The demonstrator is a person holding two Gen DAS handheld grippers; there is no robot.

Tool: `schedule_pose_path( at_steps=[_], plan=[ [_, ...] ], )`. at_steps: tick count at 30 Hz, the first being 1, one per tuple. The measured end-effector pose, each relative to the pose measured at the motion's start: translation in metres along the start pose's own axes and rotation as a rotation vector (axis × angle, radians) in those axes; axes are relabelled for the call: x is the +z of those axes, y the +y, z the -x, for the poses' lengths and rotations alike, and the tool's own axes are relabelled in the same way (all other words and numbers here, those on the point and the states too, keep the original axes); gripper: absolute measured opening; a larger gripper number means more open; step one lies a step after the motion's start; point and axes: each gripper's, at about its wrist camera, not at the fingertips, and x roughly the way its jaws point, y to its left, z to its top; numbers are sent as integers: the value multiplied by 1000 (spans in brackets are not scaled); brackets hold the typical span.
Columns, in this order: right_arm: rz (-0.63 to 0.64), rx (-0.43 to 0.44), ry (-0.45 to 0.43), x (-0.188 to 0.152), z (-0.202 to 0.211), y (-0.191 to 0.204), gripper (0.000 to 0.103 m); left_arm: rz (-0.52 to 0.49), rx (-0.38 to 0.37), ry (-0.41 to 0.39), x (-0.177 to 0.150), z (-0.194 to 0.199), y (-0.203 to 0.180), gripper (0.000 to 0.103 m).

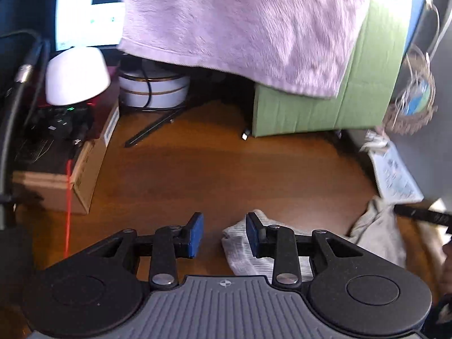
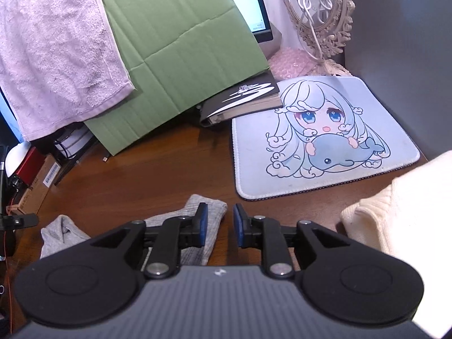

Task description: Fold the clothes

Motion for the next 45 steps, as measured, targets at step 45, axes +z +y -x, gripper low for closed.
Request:
schedule_pose_path(
  at_steps=[45],
  plan=[
    [598, 512, 218, -151, 47, 201, 19, 35, 57, 25, -2, -6, 4, 21]
  ],
)
